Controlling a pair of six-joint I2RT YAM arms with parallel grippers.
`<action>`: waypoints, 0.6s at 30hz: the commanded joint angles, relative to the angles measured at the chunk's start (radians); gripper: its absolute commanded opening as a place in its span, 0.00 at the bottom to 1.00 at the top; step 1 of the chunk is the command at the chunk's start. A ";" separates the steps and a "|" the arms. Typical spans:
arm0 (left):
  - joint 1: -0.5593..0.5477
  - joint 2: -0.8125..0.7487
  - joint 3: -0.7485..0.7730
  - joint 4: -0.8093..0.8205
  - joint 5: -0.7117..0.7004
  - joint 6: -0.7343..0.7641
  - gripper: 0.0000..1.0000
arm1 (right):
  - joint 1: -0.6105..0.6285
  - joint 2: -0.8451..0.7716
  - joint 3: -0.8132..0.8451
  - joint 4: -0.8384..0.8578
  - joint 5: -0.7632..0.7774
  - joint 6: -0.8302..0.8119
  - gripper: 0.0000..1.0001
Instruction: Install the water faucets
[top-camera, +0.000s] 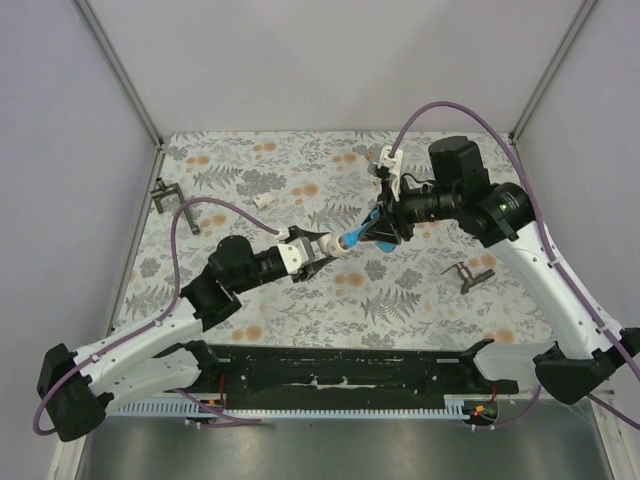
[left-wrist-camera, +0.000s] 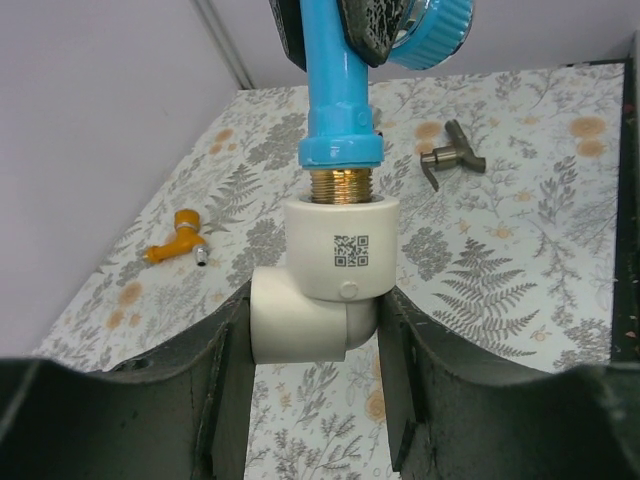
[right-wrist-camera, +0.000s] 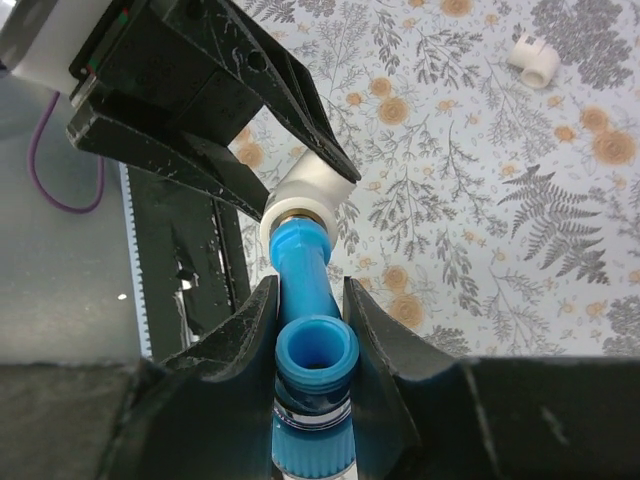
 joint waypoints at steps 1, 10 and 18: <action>-0.051 -0.019 0.017 0.224 -0.029 0.151 0.02 | 0.017 0.065 0.037 0.015 -0.036 0.172 0.00; -0.157 0.055 -0.047 0.428 -0.242 0.355 0.02 | 0.017 0.102 -0.001 0.090 0.065 0.527 0.00; -0.277 0.179 -0.122 0.749 -0.453 0.555 0.02 | 0.017 0.102 -0.080 0.107 0.185 0.788 0.00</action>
